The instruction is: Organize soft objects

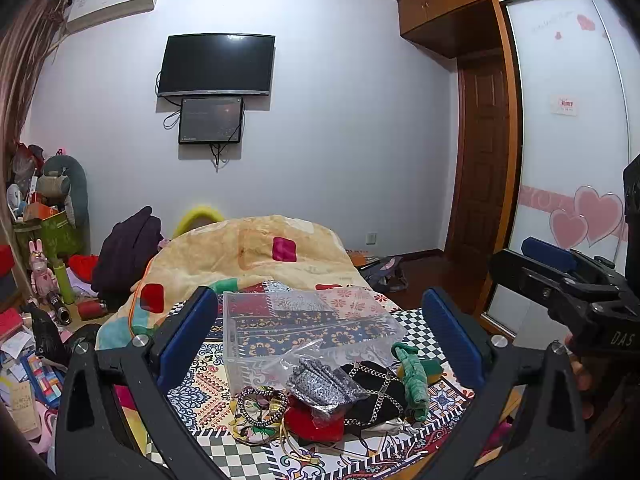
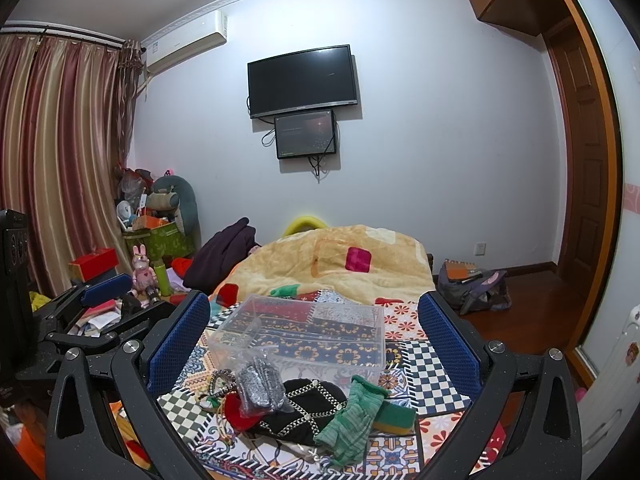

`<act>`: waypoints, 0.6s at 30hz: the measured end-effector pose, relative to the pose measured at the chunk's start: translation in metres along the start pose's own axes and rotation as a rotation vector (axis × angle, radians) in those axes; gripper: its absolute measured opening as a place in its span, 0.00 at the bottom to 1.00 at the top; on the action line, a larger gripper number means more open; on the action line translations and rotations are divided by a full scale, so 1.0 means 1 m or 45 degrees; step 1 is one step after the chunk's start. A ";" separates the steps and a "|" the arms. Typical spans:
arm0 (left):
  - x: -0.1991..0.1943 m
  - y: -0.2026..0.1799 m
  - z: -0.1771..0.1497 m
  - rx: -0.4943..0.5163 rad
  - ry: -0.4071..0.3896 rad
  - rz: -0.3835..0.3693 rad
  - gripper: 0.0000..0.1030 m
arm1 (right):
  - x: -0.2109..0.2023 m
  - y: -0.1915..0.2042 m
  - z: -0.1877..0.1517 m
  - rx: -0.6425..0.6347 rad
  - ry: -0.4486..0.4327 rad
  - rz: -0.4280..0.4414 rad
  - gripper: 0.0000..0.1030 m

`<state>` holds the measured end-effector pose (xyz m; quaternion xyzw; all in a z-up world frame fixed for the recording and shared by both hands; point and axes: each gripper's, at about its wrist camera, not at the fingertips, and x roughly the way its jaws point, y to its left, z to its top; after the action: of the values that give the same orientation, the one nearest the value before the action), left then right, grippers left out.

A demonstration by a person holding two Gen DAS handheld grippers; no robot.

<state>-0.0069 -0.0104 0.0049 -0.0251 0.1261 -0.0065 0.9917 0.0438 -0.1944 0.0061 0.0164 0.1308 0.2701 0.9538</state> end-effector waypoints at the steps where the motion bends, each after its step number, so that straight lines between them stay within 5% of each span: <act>1: 0.000 0.000 0.000 0.001 0.000 0.000 1.00 | 0.000 -0.001 0.000 0.000 0.001 0.000 1.00; 12: 0.002 0.001 0.001 -0.004 0.014 -0.003 1.00 | 0.001 0.002 0.001 0.015 0.019 -0.003 1.00; 18: 0.023 0.007 -0.011 -0.018 0.127 -0.007 1.00 | 0.015 -0.005 -0.008 0.023 0.106 -0.019 1.00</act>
<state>0.0122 -0.0043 -0.0117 -0.0323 0.1752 -0.0097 0.9840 0.0566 -0.1915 -0.0053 0.0129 0.1730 0.2624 0.9493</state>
